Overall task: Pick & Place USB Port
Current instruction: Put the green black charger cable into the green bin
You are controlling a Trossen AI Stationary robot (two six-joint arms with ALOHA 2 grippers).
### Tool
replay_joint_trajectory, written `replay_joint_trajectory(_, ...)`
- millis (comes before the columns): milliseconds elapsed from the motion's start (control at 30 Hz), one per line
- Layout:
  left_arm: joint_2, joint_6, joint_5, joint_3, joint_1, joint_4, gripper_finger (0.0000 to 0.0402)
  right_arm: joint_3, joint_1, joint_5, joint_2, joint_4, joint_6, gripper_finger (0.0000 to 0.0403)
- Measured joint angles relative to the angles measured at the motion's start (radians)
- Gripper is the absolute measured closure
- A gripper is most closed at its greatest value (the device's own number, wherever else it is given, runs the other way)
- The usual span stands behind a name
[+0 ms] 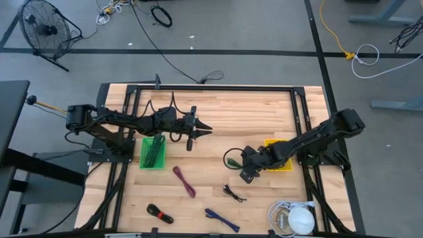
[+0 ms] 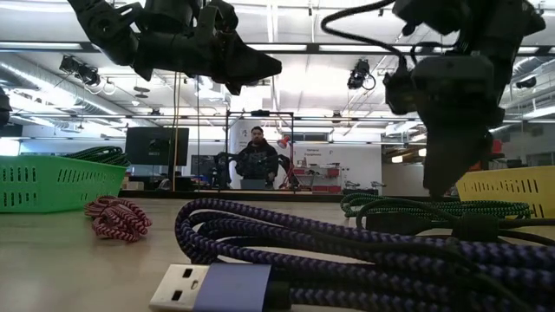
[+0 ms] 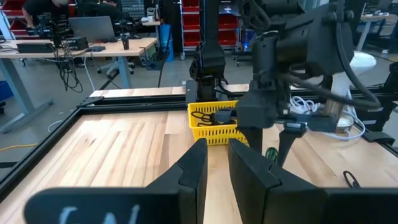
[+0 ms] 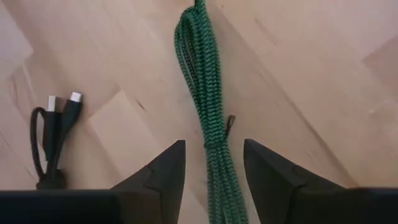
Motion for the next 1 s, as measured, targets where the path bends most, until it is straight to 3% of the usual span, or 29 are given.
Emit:
replay_joint_trajectory(400, 0.000, 0.023, 0.000, 0.000, 0.000, -0.004, 0.0331, 0.000, -0.011, -0.023, 0.105, 0.053, -0.039, 0.0245)
replay_joint_trajectory(500, 0.000, 0.022, 0.000, 0.000, 0.000, -0.008, 0.0331, 0.001, -0.011, -0.020, 0.108, 0.049, -0.041, 0.0285)
replay_joint_trajectory(633, 0.000, 0.020, 0.000, 0.000, 0.000, -0.009, 0.0331, 0.000, -0.018, -0.006, 0.099, 0.049, -0.055, 0.0383)
replay_joint_trajectory(867, 0.000, 0.015, 0.000, 0.000, 0.000, -0.009, 0.0331, 0.010, -0.060, 0.000, 0.042, 0.064, -0.122, 0.0395)
replay_joint_trajectory(1000, 0.000, 0.001, 0.000, 0.000, -0.001, 0.006, 0.0331, 0.058, -0.086, 0.067, -0.054, 0.033, -0.204, 0.0396)
